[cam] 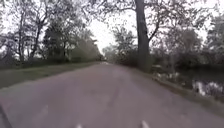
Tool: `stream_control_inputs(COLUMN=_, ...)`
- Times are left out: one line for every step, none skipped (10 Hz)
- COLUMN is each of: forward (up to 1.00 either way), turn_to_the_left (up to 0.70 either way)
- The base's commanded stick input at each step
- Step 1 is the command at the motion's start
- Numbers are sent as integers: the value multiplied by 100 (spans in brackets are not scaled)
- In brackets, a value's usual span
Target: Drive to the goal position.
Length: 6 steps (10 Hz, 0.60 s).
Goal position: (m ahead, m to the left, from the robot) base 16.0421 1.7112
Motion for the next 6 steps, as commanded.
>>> stream_control_inputs(forward=70, turn_to_the_left=0)
stream_control_inputs(forward=70, turn_to_the_left=0)
stream_control_inputs(forward=70, turn_to_the_left=0)
stream_control_inputs(forward=70, turn_to_the_left=0)
stream_control_inputs(forward=70, turn_to_the_left=0)
stream_control_inputs(forward=70, turn_to_the_left=0)
